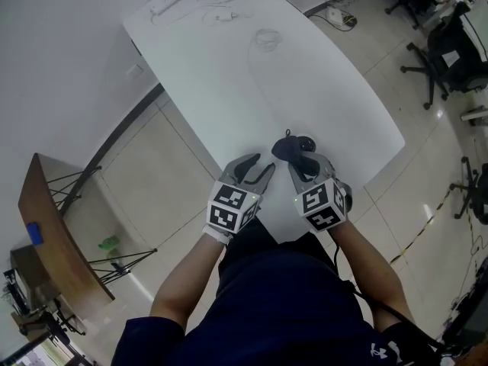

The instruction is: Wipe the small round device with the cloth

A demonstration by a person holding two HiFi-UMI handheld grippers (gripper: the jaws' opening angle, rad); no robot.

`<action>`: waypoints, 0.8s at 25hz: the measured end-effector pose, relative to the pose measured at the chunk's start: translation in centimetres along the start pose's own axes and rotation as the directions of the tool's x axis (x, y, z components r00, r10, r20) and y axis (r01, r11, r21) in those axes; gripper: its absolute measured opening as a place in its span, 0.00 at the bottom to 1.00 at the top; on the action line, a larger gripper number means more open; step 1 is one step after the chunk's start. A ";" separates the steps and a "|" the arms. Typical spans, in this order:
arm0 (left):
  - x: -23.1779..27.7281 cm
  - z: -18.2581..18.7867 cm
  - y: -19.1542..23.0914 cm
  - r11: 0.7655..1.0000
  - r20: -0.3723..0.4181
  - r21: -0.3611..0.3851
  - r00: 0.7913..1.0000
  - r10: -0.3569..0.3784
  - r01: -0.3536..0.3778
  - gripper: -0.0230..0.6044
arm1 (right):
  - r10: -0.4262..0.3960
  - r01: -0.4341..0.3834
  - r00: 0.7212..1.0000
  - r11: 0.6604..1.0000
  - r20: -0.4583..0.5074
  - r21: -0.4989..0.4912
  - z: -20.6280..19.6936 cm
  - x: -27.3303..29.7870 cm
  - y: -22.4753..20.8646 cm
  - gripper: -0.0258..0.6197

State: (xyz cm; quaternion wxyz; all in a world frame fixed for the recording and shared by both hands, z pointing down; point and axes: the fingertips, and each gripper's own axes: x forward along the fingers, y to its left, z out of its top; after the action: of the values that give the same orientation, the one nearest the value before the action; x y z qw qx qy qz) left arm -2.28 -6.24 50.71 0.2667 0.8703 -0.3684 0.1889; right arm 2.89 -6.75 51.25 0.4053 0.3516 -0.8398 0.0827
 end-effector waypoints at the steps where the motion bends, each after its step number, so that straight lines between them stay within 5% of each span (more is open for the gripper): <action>1: 0.1 0.0 0.0 1.000 0.000 0.001 1.000 -0.002 0.002 0.30 | 0.004 -0.004 1.000 1.000 0.001 0.001 -0.2 0.0 0.2 0.18; 7: 0.2 0.3 0.1 1.000 0.004 -0.003 1.000 -0.011 0.011 0.30 | 0.038 -0.051 0.996 0.984 0.079 0.169 -0.3 -1.1 -0.2 0.18; 13: -0.3 0.8 0.8 1.000 0.025 -0.023 1.000 -0.011 0.012 0.29 | -0.109 0.027 0.979 0.908 0.173 0.418 1.5 -3.1 -7.7 0.18; 20: -0.9 1.4 1.3 0.999 0.055 -0.033 0.998 -0.018 0.020 0.29 | -0.082 0.073 0.996 0.963 0.023 0.258 2.8 -0.2 -8.6 0.18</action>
State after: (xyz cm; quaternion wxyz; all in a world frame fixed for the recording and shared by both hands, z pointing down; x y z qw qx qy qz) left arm -3.65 -7.31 49.56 0.2731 0.8741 -0.3702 0.1561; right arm 6.88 -14.24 48.00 0.3449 0.4349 -0.8144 0.1690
